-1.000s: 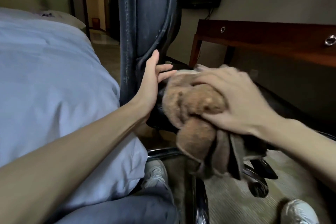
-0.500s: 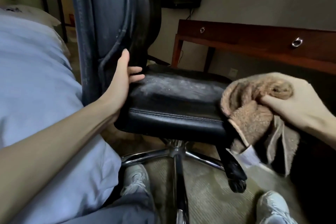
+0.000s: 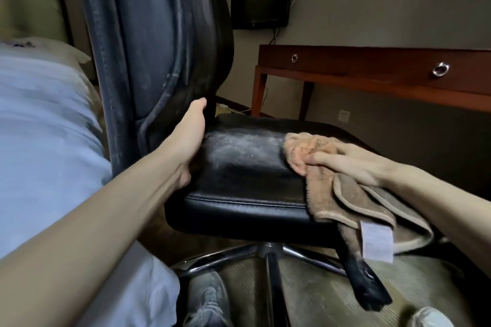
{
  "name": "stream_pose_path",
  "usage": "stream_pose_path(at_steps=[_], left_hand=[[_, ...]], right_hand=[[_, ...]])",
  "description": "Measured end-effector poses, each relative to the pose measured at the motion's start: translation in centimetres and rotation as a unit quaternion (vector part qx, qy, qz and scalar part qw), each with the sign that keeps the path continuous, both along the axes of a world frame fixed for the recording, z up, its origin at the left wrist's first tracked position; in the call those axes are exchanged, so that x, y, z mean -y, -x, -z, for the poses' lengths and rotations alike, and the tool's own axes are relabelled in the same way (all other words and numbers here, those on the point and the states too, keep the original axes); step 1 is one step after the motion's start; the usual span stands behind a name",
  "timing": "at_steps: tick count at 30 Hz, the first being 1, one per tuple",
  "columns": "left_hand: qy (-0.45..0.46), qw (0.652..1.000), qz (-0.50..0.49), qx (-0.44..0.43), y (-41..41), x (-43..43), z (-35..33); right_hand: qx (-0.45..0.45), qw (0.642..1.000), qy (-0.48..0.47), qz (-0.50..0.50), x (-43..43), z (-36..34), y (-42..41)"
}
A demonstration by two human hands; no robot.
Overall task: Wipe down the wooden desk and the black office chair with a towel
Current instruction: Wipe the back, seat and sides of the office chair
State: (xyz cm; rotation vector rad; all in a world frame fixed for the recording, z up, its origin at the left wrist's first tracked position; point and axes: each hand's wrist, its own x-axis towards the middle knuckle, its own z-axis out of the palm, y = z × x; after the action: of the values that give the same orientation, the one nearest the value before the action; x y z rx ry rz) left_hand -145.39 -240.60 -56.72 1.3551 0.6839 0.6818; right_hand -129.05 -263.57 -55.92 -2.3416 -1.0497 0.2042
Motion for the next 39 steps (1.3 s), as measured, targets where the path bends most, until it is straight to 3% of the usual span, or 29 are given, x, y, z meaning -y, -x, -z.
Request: stream_pose_path(at_steps=[5,8,14,17,20,24,26,28,33,39], left_hand=[[0.007,1.0,-0.005,-0.004,0.3,0.0,0.4],[0.014,1.0,0.002,0.001,0.5,-0.2,0.4],[0.027,0.999,0.031,-0.002,1.5,-0.7,0.0],[0.032,0.999,0.019,0.015,1.4,-0.1,-0.4],[0.032,0.999,0.013,0.023,0.9,-0.2,-0.6],[0.027,0.999,-0.003,0.022,0.4,-0.8,-0.5],[0.028,0.999,-0.003,0.018,0.2,-1.0,-0.2],[0.035,0.999,-0.002,0.017,0.2,-1.1,0.1],[0.048,0.999,0.014,0.02,0.1,-1.2,0.1],[0.055,0.998,0.033,0.015,0.4,-0.2,-0.7]], right_hand=[[0.032,0.988,-0.021,-0.15,-9.4,0.6,4.6],[0.026,0.984,-0.046,-0.172,-12.8,1.1,7.8],[-0.002,0.975,-0.106,-0.196,-8.3,-1.1,8.1],[0.12,0.983,-0.112,-0.076,-3.7,-3.7,4.0],[0.228,0.968,-0.089,0.066,0.0,-6.1,-1.5],[0.075,0.995,0.001,0.068,0.6,-5.9,-8.2],[0.011,0.99,0.097,0.103,-0.3,-3.8,-10.4],[-0.03,0.987,0.122,0.103,-1.9,-1.5,-12.1],[0.05,0.984,0.137,0.102,-7.0,-0.2,-12.5],[0.046,0.995,0.085,-0.025,-12.4,0.1,-7.2]])
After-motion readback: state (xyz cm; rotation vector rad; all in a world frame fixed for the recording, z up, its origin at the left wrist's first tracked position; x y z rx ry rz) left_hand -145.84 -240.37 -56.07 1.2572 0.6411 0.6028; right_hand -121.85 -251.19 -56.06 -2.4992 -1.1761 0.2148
